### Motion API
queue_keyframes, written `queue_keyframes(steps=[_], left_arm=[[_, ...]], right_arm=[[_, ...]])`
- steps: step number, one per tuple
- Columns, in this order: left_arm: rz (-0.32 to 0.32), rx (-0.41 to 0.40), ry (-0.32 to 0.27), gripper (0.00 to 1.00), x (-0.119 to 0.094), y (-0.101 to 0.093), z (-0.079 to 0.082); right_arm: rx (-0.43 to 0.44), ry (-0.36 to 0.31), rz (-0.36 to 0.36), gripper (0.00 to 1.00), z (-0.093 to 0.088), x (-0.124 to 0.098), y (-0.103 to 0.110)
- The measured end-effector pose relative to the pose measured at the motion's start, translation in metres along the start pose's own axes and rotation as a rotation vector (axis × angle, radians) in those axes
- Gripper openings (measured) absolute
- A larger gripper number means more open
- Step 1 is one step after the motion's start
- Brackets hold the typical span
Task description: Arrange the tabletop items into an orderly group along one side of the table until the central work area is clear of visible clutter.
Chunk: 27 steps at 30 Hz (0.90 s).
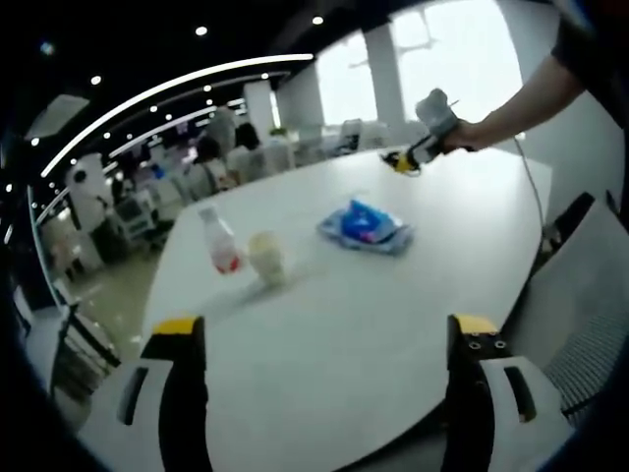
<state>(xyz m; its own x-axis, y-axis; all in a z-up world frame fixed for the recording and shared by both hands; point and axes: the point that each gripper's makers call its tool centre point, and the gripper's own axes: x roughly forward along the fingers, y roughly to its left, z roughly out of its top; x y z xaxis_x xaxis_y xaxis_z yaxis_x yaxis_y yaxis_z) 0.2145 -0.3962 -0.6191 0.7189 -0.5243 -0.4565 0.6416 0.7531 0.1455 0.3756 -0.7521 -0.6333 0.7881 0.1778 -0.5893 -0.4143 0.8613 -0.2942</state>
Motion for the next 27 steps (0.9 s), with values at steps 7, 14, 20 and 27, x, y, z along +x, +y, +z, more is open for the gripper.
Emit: queue_keyframes(steps=[7, 14, 20, 27], left_arm=[[-0.005, 0.0, 0.008, 0.99, 0.001, -0.001, -0.001], [-0.003, -0.002, 0.011, 0.99, 0.002, -0.001, -0.001], [-0.004, -0.002, 0.02, 0.99, 0.003, -0.002, -0.002], [-0.009, 0.003, 0.03, 0.98, 0.004, -0.004, -0.003]], right_arm=[[0.005, 0.028, 0.002, 0.04, -0.017, 0.003, 0.001], [-0.017, 0.069, 0.011, 0.04, -0.036, 0.009, 0.004], [-0.018, 0.098, 0.02, 0.04, -0.05, 0.015, 0.009], [-0.015, 0.135, 0.034, 0.04, -0.068, 0.024, 0.015]])
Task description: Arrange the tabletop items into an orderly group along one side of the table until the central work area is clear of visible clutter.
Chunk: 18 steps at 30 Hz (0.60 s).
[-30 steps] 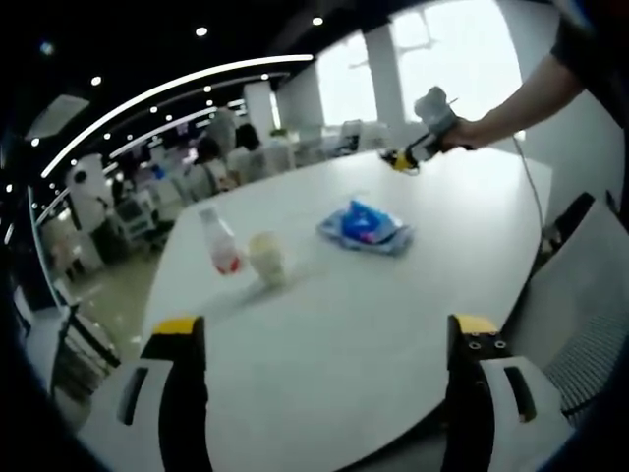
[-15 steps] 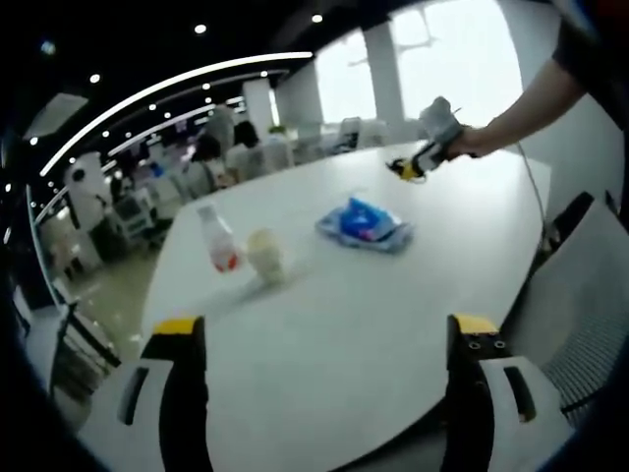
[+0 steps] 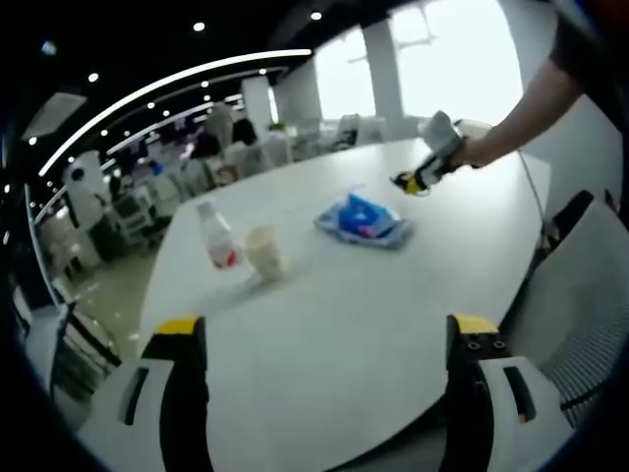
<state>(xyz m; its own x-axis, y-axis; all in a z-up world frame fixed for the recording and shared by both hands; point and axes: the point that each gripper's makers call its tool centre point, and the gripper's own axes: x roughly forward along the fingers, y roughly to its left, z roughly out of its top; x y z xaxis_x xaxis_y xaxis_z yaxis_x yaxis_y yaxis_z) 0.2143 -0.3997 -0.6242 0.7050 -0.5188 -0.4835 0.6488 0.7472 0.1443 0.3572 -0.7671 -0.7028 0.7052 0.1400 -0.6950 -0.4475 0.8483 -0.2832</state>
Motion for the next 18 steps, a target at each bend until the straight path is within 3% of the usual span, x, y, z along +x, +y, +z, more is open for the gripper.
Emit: queue_keyframes(steps=[10, 18], left_arm=[[0.002, 0.003, 0.027, 0.98, 0.002, 0.0, -0.005], [-0.002, 0.004, 0.042, 0.98, 0.002, 0.0, -0.008]], right_arm=[[0.022, 0.049, 0.014, 0.05, -0.024, 0.017, 0.009], [0.017, 0.062, 0.027, 0.05, -0.03, 0.024, 0.016]])
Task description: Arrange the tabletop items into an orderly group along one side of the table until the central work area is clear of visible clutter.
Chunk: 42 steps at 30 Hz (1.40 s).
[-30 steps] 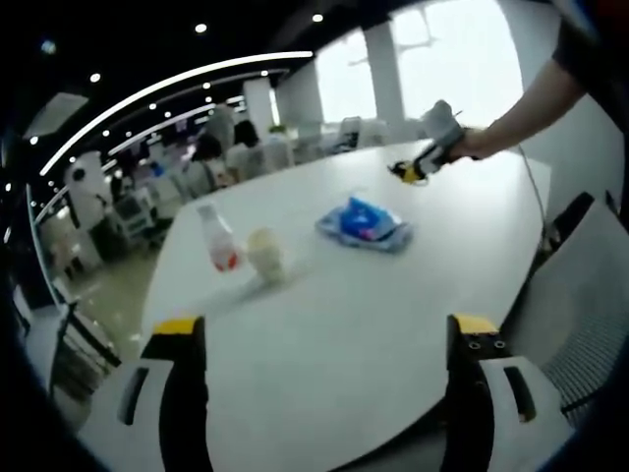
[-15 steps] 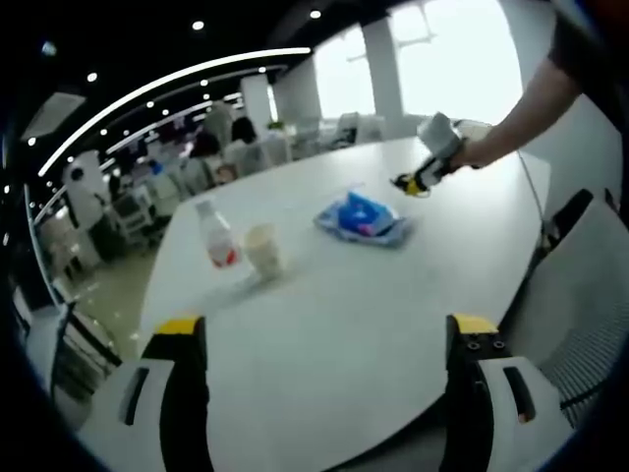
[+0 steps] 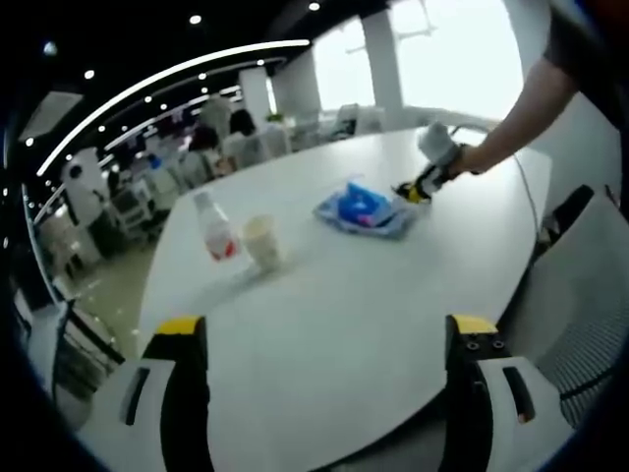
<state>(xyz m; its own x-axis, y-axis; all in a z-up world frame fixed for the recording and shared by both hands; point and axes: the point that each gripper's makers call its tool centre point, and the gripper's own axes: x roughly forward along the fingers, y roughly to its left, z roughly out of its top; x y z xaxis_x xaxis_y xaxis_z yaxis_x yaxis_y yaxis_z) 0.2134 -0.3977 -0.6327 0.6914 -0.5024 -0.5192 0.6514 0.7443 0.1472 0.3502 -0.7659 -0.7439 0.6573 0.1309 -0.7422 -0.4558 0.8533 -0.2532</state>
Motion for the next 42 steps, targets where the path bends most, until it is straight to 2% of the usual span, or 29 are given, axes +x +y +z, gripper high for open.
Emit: queue_keyframes(steps=[4, 8, 16, 20, 31, 42], left_arm=[[0.0, 0.006, 0.006, 0.97, 0.0, 0.0, -0.001], [0.0, 0.008, 0.01, 0.97, 0.0, 0.0, -0.002], [-0.003, 0.016, 0.011, 0.97, -0.001, -0.001, -0.003], [-0.006, 0.017, -0.001, 0.97, -0.001, -0.001, -0.001], [-0.016, 0.016, -0.025, 0.98, -0.002, -0.002, 0.004], [-0.018, 0.013, -0.035, 0.98, -0.002, -0.002, 0.007]], right_arm=[[0.011, 0.005, -0.001, 0.05, -0.003, 0.004, 0.0], [-0.03, 0.019, -0.006, 0.07, -0.006, 0.006, 0.001], [-0.01, 0.013, -0.01, 0.07, -0.004, -0.002, -0.001], [0.004, -0.003, -0.013, 0.17, 0.002, -0.007, -0.004], [0.051, -0.065, -0.031, 0.31, 0.029, -0.024, -0.01], [0.053, -0.123, -0.005, 0.38, 0.062, -0.018, -0.005]])
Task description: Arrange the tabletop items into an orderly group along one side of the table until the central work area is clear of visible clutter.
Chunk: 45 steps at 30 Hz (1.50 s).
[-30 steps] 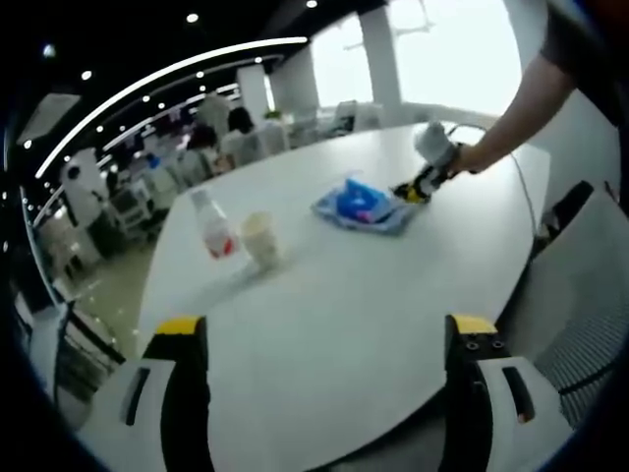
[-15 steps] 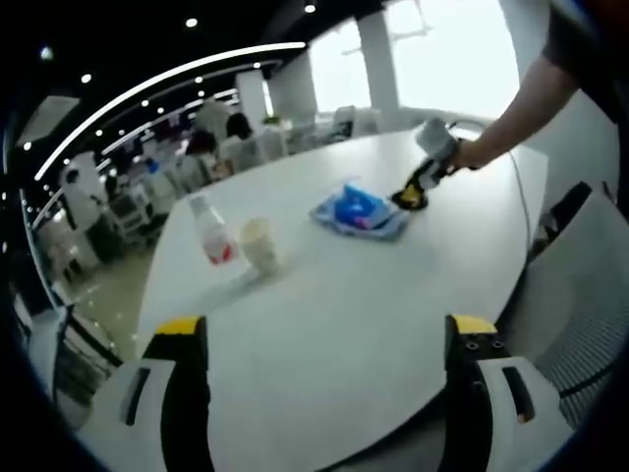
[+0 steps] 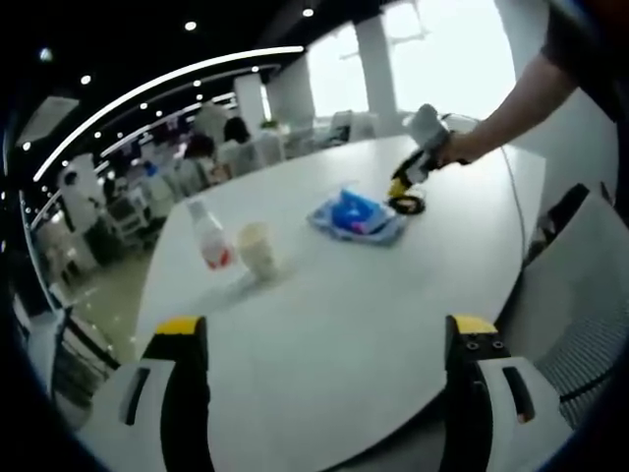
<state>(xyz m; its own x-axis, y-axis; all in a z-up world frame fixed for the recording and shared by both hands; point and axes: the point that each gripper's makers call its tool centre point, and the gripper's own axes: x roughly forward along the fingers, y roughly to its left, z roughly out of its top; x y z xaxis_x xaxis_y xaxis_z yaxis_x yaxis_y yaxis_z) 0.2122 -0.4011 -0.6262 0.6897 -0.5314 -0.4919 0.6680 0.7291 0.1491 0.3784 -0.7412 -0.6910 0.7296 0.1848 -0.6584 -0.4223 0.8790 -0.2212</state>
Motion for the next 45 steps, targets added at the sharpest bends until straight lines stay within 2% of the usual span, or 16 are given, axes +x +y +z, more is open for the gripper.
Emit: queue_keyframes(steps=[7, 22, 28, 32, 38, 42, 45], left_arm=[[0.005, -0.008, -0.009, 0.98, 0.0, 0.002, 0.001], [0.011, -0.029, -0.012, 0.98, -0.001, 0.004, 0.001], [0.01, -0.027, -0.006, 0.97, -0.001, 0.003, 0.0], [0.01, -0.027, -0.002, 0.97, -0.001, 0.003, 0.0], [0.013, -0.028, 0.004, 0.96, -0.001, 0.003, -0.001], [0.01, -0.022, 0.013, 0.96, 0.0, 0.002, -0.003], [0.005, -0.012, 0.018, 0.95, 0.0, 0.001, -0.004]], right_arm=[[0.003, -0.014, 0.019, 0.39, 0.013, 0.007, 0.01], [0.031, -0.01, 0.035, 0.37, 0.026, 0.027, 0.032], [0.035, -0.002, 0.036, 0.34, 0.028, 0.036, 0.038], [0.086, 0.018, 0.043, 0.3, 0.025, 0.045, 0.04], [0.118, 0.035, 0.036, 0.29, 0.021, 0.054, 0.04], [0.122, 0.071, 0.033, 0.23, 0.012, 0.059, 0.042], [0.164, 0.078, 0.036, 0.12, 0.01, 0.059, 0.043]])
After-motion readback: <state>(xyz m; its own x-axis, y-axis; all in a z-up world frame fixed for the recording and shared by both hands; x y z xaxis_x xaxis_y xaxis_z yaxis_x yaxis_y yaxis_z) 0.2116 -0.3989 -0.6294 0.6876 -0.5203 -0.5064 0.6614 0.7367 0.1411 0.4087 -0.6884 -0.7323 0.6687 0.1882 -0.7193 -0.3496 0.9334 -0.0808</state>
